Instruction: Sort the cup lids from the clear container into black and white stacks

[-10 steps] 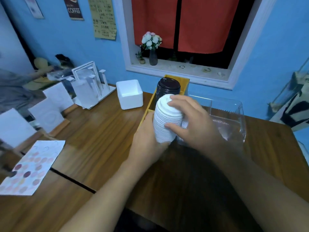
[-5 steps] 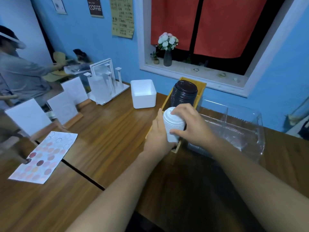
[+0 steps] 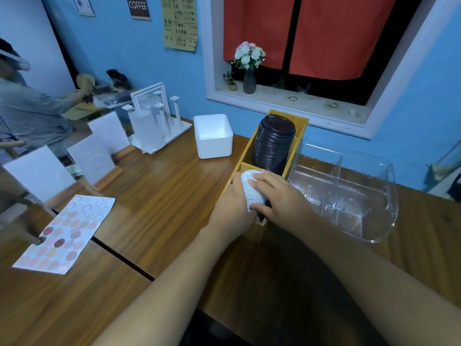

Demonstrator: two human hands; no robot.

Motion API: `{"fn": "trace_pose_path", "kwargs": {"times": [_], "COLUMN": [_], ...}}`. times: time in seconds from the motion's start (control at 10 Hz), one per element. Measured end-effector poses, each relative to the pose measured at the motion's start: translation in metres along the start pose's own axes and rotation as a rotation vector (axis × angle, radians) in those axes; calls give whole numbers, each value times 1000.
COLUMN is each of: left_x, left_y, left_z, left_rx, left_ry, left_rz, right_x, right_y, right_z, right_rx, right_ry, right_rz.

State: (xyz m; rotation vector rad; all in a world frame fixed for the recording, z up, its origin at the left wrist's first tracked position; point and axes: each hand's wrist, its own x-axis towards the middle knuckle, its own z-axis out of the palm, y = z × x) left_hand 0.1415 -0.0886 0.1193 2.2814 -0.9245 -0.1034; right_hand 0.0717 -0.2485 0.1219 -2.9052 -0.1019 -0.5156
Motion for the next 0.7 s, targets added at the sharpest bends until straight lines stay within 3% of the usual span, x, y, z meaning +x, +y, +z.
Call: {"fn": "trace_pose_path", "kwargs": {"times": [0.3, 0.5, 0.7], "left_x": [-9, -68, -100], "left_y": [-2, -4, 38], "left_z": [-13, -33, 27], "left_rx": [-83, 160, 202], "left_ry": [18, 176, 9], "left_rz": [29, 205, 497], "right_x": [-17, -88, -205], "right_y": [-6, -10, -2], "right_z": [-15, -37, -31], "right_rx": [-3, 24, 74], "right_ry": [23, 79, 114], "right_rz": [86, 221, 405]}}
